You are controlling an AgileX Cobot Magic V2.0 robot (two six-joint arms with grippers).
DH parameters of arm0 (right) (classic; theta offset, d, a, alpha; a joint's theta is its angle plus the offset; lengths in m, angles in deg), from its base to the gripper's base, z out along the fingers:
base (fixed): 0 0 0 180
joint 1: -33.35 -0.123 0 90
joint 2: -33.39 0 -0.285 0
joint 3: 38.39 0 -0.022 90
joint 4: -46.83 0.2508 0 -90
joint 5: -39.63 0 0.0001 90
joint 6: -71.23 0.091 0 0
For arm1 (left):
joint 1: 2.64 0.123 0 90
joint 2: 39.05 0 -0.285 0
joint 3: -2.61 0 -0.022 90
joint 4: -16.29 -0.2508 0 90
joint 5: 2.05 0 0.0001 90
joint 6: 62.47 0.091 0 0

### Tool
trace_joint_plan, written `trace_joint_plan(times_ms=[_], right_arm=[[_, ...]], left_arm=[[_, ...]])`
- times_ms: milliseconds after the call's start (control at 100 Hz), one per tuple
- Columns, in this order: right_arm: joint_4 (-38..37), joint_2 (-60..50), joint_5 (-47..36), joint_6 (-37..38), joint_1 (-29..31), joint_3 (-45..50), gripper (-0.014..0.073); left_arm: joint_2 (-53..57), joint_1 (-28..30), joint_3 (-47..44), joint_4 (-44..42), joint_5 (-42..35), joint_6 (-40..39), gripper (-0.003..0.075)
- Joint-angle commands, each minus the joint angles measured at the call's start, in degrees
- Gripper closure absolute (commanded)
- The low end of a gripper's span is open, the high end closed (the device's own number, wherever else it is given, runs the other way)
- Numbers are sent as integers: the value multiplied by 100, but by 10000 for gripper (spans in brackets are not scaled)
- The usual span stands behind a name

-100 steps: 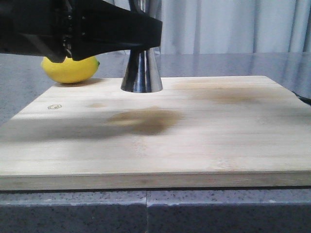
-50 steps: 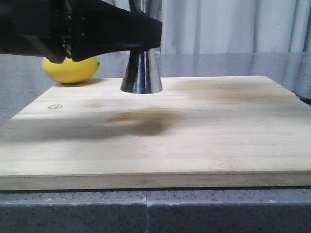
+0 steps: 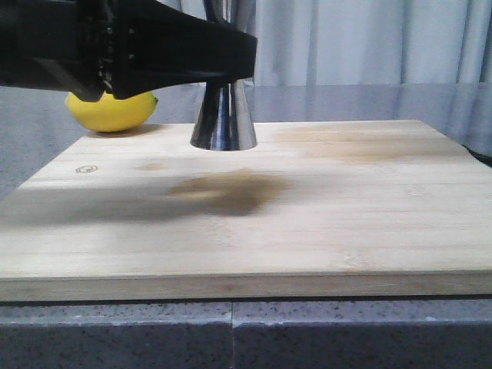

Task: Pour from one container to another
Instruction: 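Lower the glass beaker onto the board with the right gripper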

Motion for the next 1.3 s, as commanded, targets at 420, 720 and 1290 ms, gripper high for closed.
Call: trace_joint_plan(times_ms=[420,720,1290], right_arm=[[892,367,-1482,-35,370,733,487],[1081,938,-2020,-35,370,1119,487],[1494,1911,-2917,-350,392,1262,488]], left_arm=[[237,10,161,238,-1144,-57,739],[237,10,161,238,-1144,-57,739],[237,10,161,238,-1144,-57,739]])
